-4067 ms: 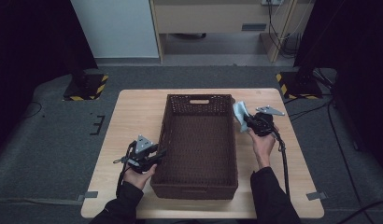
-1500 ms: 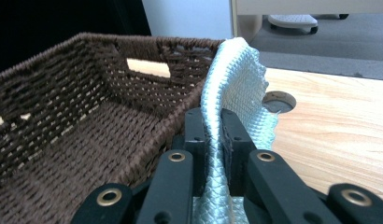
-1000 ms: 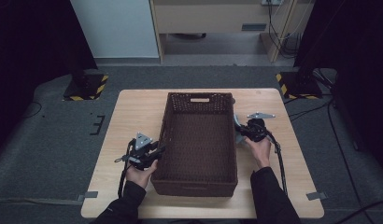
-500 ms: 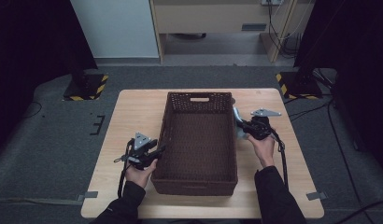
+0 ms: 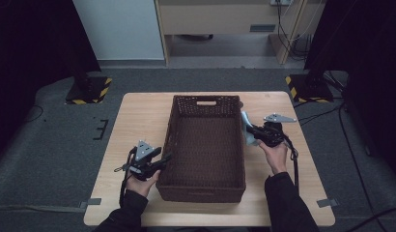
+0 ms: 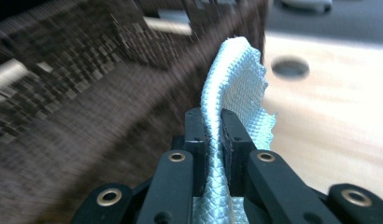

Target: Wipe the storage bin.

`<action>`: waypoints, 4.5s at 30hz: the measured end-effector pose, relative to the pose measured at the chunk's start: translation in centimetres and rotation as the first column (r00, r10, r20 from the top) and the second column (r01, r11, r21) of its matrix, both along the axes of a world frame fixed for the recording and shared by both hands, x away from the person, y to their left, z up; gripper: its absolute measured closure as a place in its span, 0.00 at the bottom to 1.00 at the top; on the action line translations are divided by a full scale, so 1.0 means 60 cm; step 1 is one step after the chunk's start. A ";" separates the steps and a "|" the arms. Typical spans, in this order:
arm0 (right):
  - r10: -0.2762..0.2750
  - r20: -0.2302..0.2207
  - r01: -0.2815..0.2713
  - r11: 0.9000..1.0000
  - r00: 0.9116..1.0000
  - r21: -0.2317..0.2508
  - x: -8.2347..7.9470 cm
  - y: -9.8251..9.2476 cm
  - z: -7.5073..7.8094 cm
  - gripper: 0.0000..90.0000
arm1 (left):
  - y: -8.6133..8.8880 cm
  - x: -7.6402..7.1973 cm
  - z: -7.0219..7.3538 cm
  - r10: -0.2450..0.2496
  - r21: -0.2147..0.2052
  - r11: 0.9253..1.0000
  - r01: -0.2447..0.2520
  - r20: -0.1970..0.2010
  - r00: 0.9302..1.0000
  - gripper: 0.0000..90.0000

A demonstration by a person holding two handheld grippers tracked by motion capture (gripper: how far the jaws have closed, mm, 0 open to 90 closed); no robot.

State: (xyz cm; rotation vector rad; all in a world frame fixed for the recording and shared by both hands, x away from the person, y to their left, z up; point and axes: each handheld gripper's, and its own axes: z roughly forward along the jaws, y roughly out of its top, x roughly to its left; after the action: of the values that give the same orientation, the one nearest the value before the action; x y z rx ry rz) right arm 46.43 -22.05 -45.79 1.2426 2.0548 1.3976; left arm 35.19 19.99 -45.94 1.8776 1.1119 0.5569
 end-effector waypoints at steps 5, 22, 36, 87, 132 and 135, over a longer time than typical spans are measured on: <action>0.017 0.007 -0.017 1.000 1.000 -0.004 -0.010 0.005 0.005 0.93 | -0.003 -0.001 0.001 0.009 -0.015 1.000 -0.009 -0.005 1.000 0.69; 0.002 -0.093 -0.003 1.000 0.996 -0.020 -0.004 0.007 -0.043 0.93 | -0.009 0.007 0.003 0.050 -0.013 0.999 -0.050 -0.007 0.999 0.75; 0.037 -0.078 -0.042 0.997 0.996 -0.061 -0.014 0.017 -0.035 0.93 | -0.008 0.017 0.000 0.058 -0.033 0.998 -0.058 -0.002 0.998 0.74; 0.048 0.006 -0.048 0.998 0.999 0.038 -0.073 -0.009 0.005 0.93 | -0.008 0.000 0.001 0.061 -0.024 0.998 -0.061 0.001 0.998 0.75; 0.079 -0.088 -0.081 0.997 0.993 -0.017 -0.118 0.016 -0.035 0.93 | 0.001 -0.006 0.000 0.018 -0.053 0.998 -0.019 -0.015 1.000 0.75; 0.081 -0.004 -0.081 0.996 0.997 0.044 -0.132 0.009 -0.001 0.93 | 0.001 -0.004 0.001 0.031 -0.051 0.998 -0.031 -0.015 0.999 0.76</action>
State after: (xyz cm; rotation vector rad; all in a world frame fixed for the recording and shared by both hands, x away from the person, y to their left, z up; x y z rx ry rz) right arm 38.50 -21.52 -45.85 1.1935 2.1109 1.4839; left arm 34.94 20.02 -45.87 1.8254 1.1557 0.5289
